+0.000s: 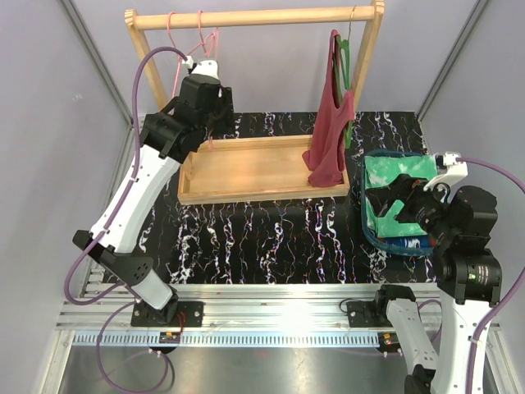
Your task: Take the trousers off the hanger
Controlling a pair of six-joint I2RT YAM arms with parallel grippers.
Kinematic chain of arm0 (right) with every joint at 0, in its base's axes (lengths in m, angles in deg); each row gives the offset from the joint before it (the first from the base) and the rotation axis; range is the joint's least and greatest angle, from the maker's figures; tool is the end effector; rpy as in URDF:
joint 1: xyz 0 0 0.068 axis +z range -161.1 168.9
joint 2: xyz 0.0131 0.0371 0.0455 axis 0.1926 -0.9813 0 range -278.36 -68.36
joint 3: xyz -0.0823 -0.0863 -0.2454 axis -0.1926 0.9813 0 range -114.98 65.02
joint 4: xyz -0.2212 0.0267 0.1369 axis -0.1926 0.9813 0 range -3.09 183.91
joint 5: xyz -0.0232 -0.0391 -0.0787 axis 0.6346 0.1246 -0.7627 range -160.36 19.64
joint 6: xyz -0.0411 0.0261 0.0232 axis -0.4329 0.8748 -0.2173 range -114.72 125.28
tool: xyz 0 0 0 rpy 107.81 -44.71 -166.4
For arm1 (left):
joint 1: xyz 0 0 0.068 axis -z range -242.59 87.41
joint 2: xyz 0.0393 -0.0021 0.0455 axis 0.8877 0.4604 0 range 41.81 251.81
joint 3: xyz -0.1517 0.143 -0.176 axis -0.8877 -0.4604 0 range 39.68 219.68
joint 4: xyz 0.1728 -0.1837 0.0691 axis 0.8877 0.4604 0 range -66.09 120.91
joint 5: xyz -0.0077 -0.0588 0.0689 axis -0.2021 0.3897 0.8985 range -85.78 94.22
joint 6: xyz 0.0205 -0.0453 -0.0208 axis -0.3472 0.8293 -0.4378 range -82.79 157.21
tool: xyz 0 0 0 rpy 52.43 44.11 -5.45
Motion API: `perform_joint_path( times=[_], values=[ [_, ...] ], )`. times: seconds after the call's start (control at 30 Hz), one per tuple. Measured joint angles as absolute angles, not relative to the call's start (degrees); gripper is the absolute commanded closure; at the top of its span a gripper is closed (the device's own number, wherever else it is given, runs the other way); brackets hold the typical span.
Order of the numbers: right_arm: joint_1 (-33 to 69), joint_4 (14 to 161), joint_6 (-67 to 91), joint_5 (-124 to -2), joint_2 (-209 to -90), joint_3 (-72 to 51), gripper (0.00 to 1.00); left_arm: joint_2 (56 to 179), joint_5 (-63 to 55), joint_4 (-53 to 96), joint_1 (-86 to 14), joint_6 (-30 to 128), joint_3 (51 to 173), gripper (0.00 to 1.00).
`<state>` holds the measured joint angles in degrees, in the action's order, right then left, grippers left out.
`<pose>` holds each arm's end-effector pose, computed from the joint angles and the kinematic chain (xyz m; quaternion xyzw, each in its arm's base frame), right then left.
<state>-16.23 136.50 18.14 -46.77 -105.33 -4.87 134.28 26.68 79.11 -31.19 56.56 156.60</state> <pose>0.0852 0.0066 0.4252 0.0022 0.7946 0.2030 0.5721 0.2814 -0.1559 0.4788 -0.0062 0.8580 -0.0548 0.5106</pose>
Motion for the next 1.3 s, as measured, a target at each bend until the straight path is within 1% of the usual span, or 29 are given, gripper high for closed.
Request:
perform_joint_path(
  times=[0.07,0.1,0.17,0.23,0.47,0.57,0.73,0.93,1.13,1.3],
  values=[
    [-16.2,136.5,18.0,-46.9,-105.3,-4.9,0.01,133.8,26.7,79.6,-31.2,56.9,156.5,0.28],
    [-16.2,136.5,17.9,-47.1,-105.3,-4.9,0.01,133.1,26.7,79.6,-31.2,57.2,155.9,0.22],
    [-15.9,136.6,17.5,-47.7,-105.4,-4.9,0.01,130.6,26.6,79.6,-31.2,57.7,153.1,0.14],
    [-15.0,136.8,16.8,-50.0,-105.5,-5.0,0.01,125.7,26.5,78.2,-31.1,58.5,147.0,0.01],
    [-10.0,139.7,14.3,-59.7,-107.3,-7.4,0.0,102.8,26.6,73.8,-29.3,61.4,124.9,0.01],
    [-8.5,140.5,13.5,-61.6,-107.3,-7.8,0.01,92.9,26.7,72.5,-29.0,62.0,115.1,0.01],
    [-8.3,141.9,13.1,-63.3,-105.8,-7.7,0.0,80.6,26.3,70.7,-29.1,62.1,102.1,0.01],
    [-7.7,142.2,12.9,-63.4,-100.9,-4.9,0.01,73.4,29.5,73.2,-29.1,60.7,94.2,0.01],
    [-2.9,142.3,11.5,-67.9,-97.1,-1.6,0.01,64.7,32.1,72.6,-29.1,56.4,86.9,0.01],
    [-2.1,142.2,11.0,-71.2,-93.6,1.7,0.01,58.5,33.5,70.4,-29.6,54.3,85.6,0.01]
  ],
)
